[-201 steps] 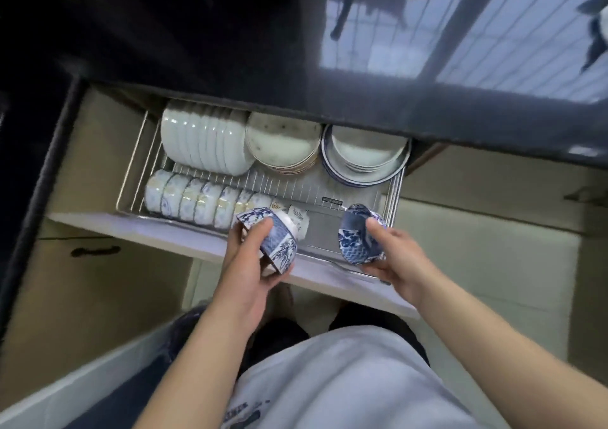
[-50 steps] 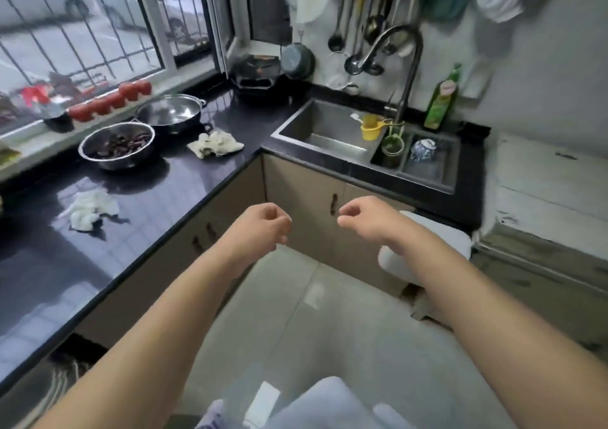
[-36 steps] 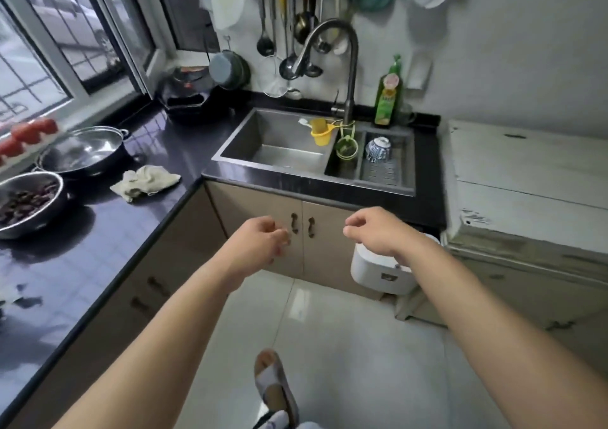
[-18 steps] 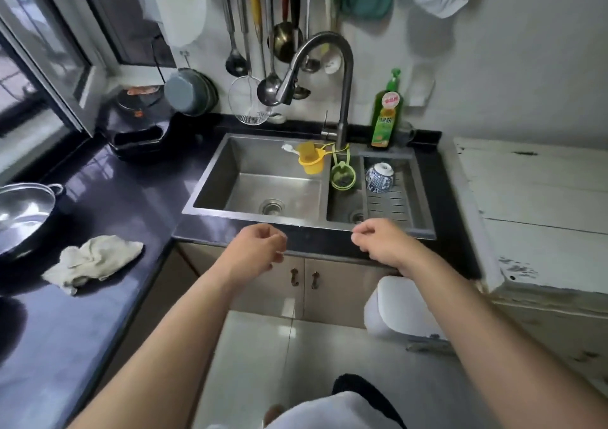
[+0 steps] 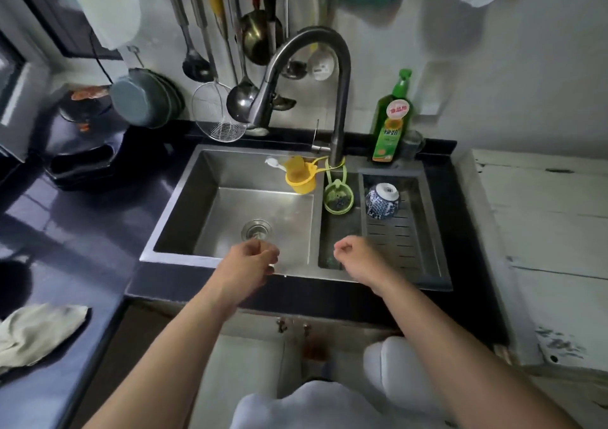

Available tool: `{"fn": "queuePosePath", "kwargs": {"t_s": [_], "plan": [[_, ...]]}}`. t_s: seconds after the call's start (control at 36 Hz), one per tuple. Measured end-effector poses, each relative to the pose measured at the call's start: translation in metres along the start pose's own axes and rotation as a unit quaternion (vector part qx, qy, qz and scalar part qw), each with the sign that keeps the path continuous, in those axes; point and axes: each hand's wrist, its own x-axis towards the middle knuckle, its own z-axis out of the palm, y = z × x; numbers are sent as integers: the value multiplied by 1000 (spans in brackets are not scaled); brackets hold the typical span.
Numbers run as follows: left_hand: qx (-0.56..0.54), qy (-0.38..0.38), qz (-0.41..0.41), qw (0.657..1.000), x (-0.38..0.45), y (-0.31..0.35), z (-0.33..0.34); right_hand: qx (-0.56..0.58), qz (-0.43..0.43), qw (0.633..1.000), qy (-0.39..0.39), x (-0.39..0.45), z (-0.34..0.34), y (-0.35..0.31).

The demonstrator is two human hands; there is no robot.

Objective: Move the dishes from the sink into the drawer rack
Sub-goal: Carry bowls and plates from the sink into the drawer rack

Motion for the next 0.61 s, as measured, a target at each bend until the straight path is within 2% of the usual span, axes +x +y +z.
{"fn": "queuePosePath", "kwargs": {"t_s": [0.06,0.11,0.22,0.31,0.39,0.5,0.61], "plan": [[11,19,0,1000,20,9,6,8,6,1000,15,22,-1,9],[-3,50,15,999,36,19,13,11,19,998,61,46,-7,20],[-50,100,25,993,65,33,24,-71,15,980,184,104,-36,43],[-53,103,8,993,73,32,28,-109,0,966,233,145,-64,52],[-46,105,-4,993,85,35,32,-185,12,960,212,198,-93,65],[-39,124,-20,991,100,33,31,-227,75,964,115,257,-101,84],[-37,126,-41,991,103,27,34,-228,86,964,110,281,-93,100]]}}
